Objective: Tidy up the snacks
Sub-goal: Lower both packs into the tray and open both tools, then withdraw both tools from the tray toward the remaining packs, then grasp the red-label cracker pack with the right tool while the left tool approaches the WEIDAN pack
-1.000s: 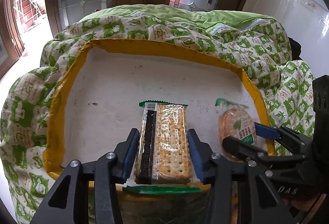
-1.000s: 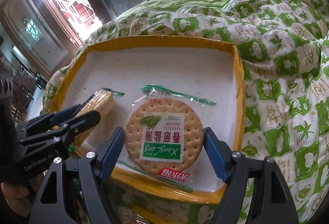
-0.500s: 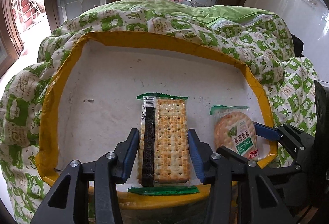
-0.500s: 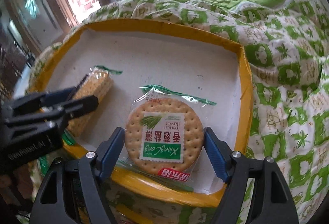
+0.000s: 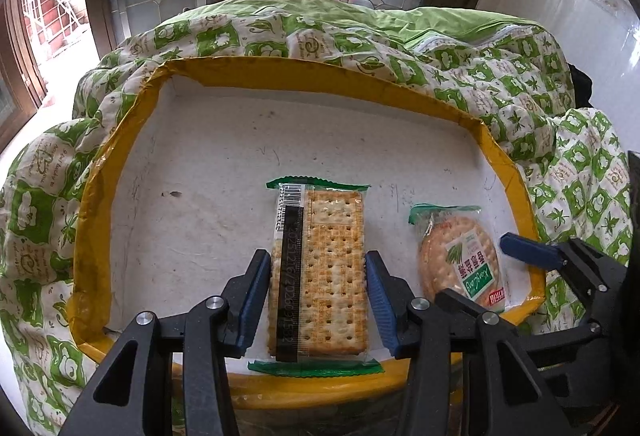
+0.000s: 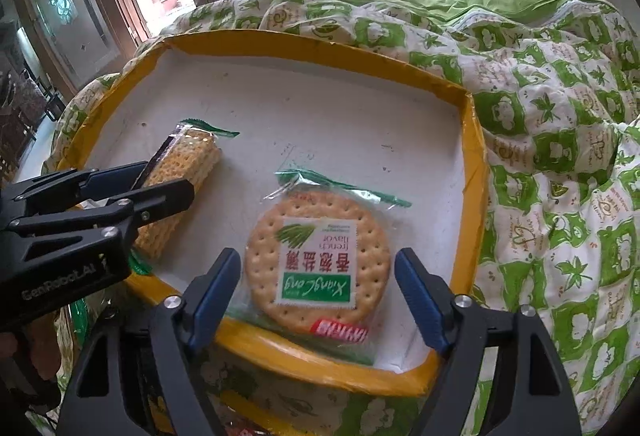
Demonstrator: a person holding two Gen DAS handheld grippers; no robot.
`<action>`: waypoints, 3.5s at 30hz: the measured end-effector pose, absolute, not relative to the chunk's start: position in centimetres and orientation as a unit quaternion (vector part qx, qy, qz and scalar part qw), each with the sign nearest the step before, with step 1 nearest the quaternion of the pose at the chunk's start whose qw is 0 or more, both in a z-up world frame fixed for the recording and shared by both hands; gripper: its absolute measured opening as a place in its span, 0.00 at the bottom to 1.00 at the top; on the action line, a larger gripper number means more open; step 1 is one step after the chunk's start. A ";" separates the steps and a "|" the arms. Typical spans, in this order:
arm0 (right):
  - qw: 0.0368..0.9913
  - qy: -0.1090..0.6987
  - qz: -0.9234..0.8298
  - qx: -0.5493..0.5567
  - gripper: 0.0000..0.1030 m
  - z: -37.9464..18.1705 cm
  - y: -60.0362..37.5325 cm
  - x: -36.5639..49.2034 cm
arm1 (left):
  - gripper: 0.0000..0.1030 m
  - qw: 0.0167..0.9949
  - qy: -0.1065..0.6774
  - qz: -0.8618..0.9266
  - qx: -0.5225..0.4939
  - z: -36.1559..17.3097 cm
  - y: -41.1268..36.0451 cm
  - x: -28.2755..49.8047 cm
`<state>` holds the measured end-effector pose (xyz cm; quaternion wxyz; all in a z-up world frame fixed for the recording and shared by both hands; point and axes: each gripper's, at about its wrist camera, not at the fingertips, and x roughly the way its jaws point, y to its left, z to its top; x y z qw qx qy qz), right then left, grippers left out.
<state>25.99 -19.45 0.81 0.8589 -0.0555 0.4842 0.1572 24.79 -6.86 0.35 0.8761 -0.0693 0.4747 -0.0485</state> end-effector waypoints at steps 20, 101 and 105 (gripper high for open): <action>0.881 0.449 0.136 0.057 0.82 4.4 -23.9 23.7 | 0.81 0.885 0.456 -0.060 -0.076 1.5 -7.3 23.0; 0.854 0.501 0.125 0.054 0.94 0.9 -22.8 10.4 | 0.85 0.884 0.460 -0.052 -0.058 -0.4 -3.7 8.0; 0.854 0.503 0.122 0.056 0.94 0.8 -22.9 10.5 | 0.85 0.881 0.466 -0.052 -0.061 -0.9 -3.8 8.9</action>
